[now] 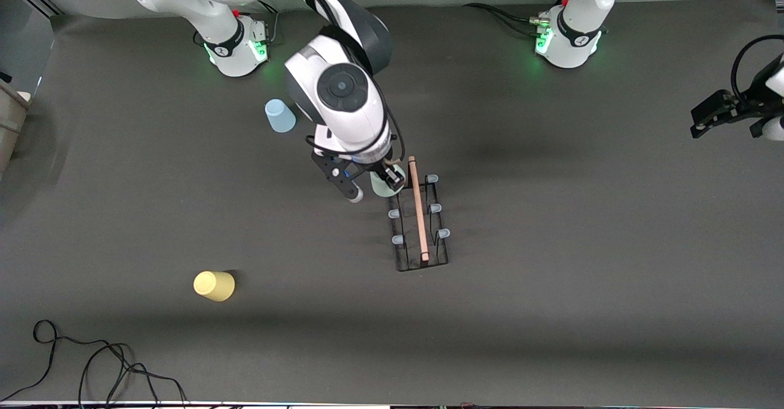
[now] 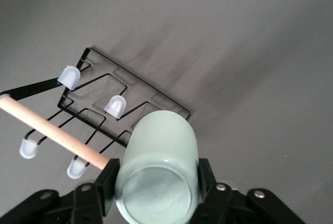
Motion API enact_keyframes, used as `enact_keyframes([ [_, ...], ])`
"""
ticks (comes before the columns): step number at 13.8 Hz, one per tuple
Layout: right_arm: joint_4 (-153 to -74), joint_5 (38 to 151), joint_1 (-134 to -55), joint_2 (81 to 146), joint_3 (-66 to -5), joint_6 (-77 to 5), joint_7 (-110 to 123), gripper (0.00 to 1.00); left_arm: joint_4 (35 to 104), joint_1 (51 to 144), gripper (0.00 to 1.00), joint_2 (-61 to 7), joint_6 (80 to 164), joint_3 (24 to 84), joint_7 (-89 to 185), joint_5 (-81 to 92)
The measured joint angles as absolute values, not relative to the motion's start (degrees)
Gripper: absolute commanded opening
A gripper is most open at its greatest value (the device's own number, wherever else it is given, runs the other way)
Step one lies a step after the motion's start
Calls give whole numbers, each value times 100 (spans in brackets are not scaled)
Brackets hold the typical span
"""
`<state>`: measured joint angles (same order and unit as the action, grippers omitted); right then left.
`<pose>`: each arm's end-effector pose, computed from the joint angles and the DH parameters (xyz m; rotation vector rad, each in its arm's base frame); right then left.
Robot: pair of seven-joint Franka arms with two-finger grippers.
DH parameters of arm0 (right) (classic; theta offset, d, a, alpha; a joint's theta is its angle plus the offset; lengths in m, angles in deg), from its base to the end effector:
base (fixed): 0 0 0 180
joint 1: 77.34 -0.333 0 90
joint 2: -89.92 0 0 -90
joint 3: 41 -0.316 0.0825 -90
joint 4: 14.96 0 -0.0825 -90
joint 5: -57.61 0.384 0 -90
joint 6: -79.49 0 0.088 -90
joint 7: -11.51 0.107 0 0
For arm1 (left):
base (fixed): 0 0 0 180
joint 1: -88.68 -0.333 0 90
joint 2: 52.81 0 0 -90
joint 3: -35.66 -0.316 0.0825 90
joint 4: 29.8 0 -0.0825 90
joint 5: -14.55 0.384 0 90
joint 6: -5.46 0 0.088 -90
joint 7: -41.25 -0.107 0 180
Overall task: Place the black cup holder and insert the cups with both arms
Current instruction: 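Carry the green cup over the holder and lower it into a slot, then open the right gripper and move it toward the yellow cup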
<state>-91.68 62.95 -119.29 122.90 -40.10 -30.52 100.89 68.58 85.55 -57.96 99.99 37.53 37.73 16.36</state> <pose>0.5365 0.4790 0.3951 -2.8110 1.3107 0.1079 0.5321 0.0141 0.6109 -3.1054 0.0644 -0.0329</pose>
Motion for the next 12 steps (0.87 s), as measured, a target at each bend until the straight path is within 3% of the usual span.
enact_keyframes([
  [5, -9286, 6295, -11970, 12757, -4010, -3355, 10089, 2, 6453, 8628, 100, -5505, 9732, 3765, 3773, 1640],
  [6, -9350, 6295, -11974, 12826, -4010, -3479, 10089, 80, 6443, 8628, 100, -5504, 9730, 3765, 3773, 1640],
  [7, -9401, 6295, -11976, 12865, -4010, -3553, 10089, 100, 6434, 8628, 100, -5504, 9728, 3765, 3773, 1640],
  [12, -9222, 6295, -11958, 12685, -3965, -3431, 10084, 100, 6429, 8653, 100, -5500, 9647, 3767, 3773, 1640],
])
